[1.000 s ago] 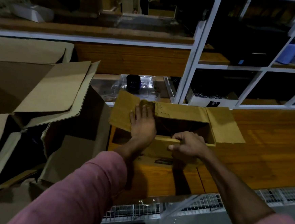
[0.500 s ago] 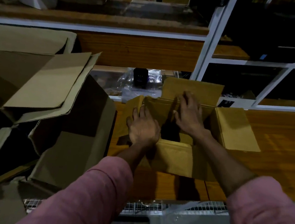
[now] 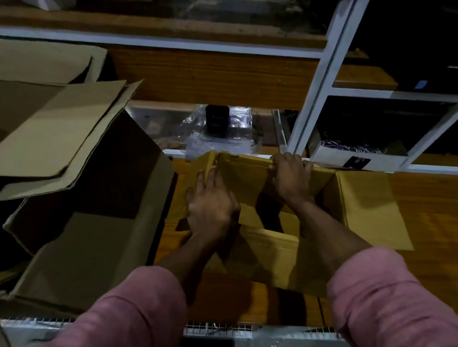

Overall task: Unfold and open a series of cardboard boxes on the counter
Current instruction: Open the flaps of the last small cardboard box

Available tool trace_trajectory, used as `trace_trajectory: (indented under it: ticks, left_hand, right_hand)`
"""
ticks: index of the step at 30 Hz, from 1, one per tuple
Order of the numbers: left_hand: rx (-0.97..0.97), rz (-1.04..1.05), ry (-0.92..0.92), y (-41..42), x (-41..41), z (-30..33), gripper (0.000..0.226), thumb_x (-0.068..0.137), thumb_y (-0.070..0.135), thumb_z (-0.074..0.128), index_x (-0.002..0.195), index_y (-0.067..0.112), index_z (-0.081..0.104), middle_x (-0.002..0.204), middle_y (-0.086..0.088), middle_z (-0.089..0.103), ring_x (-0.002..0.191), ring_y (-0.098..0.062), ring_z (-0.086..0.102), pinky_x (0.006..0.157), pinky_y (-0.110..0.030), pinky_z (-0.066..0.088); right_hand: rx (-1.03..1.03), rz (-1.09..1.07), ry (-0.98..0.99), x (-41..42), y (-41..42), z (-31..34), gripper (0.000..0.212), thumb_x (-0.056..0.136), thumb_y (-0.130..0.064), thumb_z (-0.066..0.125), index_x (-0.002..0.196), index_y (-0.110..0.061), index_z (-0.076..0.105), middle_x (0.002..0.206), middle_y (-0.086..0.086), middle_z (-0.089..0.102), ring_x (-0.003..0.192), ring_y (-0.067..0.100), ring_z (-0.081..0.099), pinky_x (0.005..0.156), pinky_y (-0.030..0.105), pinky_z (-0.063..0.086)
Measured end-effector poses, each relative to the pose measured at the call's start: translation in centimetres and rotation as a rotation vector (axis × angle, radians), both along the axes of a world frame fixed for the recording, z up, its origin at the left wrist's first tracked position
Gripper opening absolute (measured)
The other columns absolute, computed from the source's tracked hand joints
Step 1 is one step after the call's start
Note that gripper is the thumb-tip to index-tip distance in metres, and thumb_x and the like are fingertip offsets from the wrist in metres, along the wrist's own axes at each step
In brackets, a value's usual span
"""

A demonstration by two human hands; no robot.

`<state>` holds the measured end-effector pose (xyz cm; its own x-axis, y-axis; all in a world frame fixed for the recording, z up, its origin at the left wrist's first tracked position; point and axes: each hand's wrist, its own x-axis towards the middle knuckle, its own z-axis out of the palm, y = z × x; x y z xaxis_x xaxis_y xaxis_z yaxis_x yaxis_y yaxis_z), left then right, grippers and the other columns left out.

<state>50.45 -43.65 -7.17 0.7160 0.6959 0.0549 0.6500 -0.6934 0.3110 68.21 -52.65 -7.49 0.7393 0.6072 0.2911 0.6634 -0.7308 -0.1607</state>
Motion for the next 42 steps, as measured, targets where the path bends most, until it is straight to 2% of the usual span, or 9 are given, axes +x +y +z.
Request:
trace_trajectory:
  ticks: [6, 10, 15, 18, 22, 26, 31, 38, 42]
  left_hand:
    - [0.045, -0.008, 0.026, -0.3, -0.2, 0.3, 0.065, 0.100, 0.041, 0.032, 0.157, 0.012, 0.022, 0.166, -0.004, 0.022, 0.153, -0.028, 0.016, 0.116, -0.052, 0.027]
    - [0.066, -0.011, 0.045, -0.7, -0.5, 0.8, 0.063, 0.100, 0.041, 0.031, 0.155, 0.010, 0.028, 0.165, -0.004, 0.026, 0.153, -0.028, 0.017, 0.114, -0.051, 0.028]
    - [0.179, -0.107, -0.043, -0.7, -1.5, 0.5, 0.053, 0.098, 0.042, 0.026, 0.132, 0.012, 0.054, 0.144, -0.007, 0.053, 0.138, -0.028, 0.039, 0.105, -0.048, 0.037]
    - [0.288, -0.316, -0.095, -0.7, -2.5, 0.2, 0.057, 0.098, 0.045, 0.022, 0.124, 0.014, 0.062, 0.135, -0.005, 0.060, 0.131, -0.024, 0.045, 0.101, -0.046, 0.040]
    - [0.459, -0.624, -0.003, -0.4, -4.2, -1.1, 0.062, 0.104, 0.052, 0.017, 0.114, 0.016, 0.067, 0.135, -0.005, 0.061, 0.133, -0.026, 0.045, 0.108, -0.054, 0.033]
    - [0.507, -0.628, 0.030, -0.8, -5.1, -1.4, 0.059, 0.105, 0.055, 0.025, 0.104, 0.015, 0.068, 0.121, -0.007, 0.066, 0.126, -0.029, 0.050, 0.104, -0.054, 0.035]
    - [0.501, -0.561, -0.001, -1.6, -5.3, -1.0, 0.056, 0.106, 0.055, 0.026, 0.096, 0.017, 0.066, 0.099, -0.006, 0.069, 0.101, -0.025, 0.058, 0.094, -0.048, 0.039]
    - [0.366, -0.570, 0.009, -2.1, -5.8, -0.6, 0.060, 0.105, 0.055, 0.014, 0.111, 0.023, 0.064, 0.112, -0.001, 0.069, 0.110, -0.020, 0.059, 0.100, -0.044, 0.037]
    - [0.323, -0.672, 0.013, -1.5, -7.1, -1.2, 0.038, 0.107, 0.043, 0.033, 0.136, 0.024, 0.048, 0.132, 0.000, 0.060, 0.122, -0.019, 0.053, 0.103, -0.041, 0.033]
  right_hand:
    - [-0.014, 0.139, 0.154, 0.5, -1.8, 0.2, 0.049, 0.094, -0.020, 0.056, 0.141, -0.025, 0.044, 0.141, 0.009, 0.043, 0.132, 0.034, 0.037, 0.113, 0.047, 0.019]
    - [-0.010, 0.149, 0.243, -1.8, -3.8, 1.2, 0.048, 0.098, -0.030, 0.057, 0.143, -0.023, 0.045, 0.152, 0.007, 0.031, 0.141, 0.030, 0.027, 0.118, 0.047, 0.023]
    - [0.059, 0.251, 0.442, -6.3, -8.2, 3.0, 0.029, 0.102, -0.031, 0.051, 0.126, -0.019, 0.062, 0.123, 0.000, 0.064, 0.112, 0.013, 0.059, 0.094, 0.031, 0.048]
    - [0.070, 0.264, 0.416, -8.7, -10.8, 3.1, 0.031, 0.102, -0.043, 0.047, 0.117, -0.023, 0.066, 0.108, -0.007, 0.068, 0.095, 0.002, 0.060, 0.085, 0.031, 0.054]
    - [0.012, 0.263, 0.372, -10.8, -13.4, 2.2, 0.047, 0.092, -0.063, 0.050, 0.115, -0.027, 0.070, 0.106, -0.012, 0.069, 0.090, 0.002, 0.060, 0.077, 0.031, 0.051]
    - [-0.026, 0.200, 0.197, -11.6, -13.8, 1.0, 0.040, 0.089, -0.053, 0.064, 0.122, -0.030, 0.067, 0.116, -0.010, 0.070, 0.101, 0.012, 0.063, 0.082, 0.029, 0.042]
    - [0.007, 0.081, 0.088, -12.6, -12.4, 0.3, 0.018, 0.090, -0.041, 0.068, 0.106, -0.031, 0.066, 0.102, -0.012, 0.070, 0.097, 0.010, 0.061, 0.078, 0.032, 0.025]
    - [0.065, 0.091, 0.022, -13.6, -12.7, -0.3, 0.023, 0.086, -0.033, 0.074, 0.108, -0.027, 0.069, 0.099, -0.009, 0.071, 0.092, 0.015, 0.063, 0.075, 0.035, 0.030]
    - [0.023, 0.152, 0.033, -13.8, -13.6, -0.4, 0.037, 0.086, -0.018, 0.073, 0.122, -0.026, 0.066, 0.111, -0.006, 0.070, 0.095, 0.016, 0.059, 0.076, 0.034, 0.027]
